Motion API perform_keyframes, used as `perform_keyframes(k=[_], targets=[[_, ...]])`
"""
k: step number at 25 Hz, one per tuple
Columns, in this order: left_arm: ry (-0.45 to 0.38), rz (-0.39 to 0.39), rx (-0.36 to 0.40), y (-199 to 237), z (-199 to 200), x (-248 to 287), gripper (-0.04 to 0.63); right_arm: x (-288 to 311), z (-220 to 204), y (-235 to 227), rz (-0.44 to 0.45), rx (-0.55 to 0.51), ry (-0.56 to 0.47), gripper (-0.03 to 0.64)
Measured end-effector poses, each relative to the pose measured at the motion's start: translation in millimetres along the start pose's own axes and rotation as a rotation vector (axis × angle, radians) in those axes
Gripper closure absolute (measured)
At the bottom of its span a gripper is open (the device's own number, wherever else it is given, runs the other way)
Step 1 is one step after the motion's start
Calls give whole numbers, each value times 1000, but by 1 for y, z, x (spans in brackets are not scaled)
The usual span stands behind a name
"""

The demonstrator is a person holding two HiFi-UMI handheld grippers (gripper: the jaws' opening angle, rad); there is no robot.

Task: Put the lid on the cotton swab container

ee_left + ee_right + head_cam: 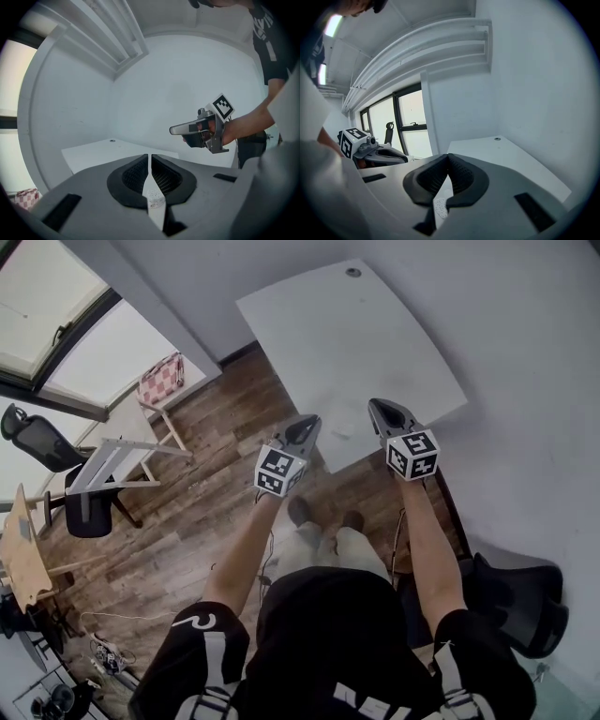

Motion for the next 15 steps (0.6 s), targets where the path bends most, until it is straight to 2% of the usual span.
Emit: perform_keyframes(k=[5, 11, 15], targets=[[18, 54, -22, -7, -24, 5, 561, 9, -12, -15, 65, -4, 18, 603], [49, 93, -40, -16, -63, 24, 435, 24, -36, -34, 138, -15, 35, 603], [75, 115, -43, -20, -89, 37, 323, 33, -44, -39, 186, -32, 42, 603]])
Point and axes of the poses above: the fingertips, and each gripper's own axes: x forward along the fingers, y to its left, z out of its top, the point moved 8 cm from there along -x, backward along the fingers, and after that the axes turned 5 degrees about -y, right-handed, at the moved point
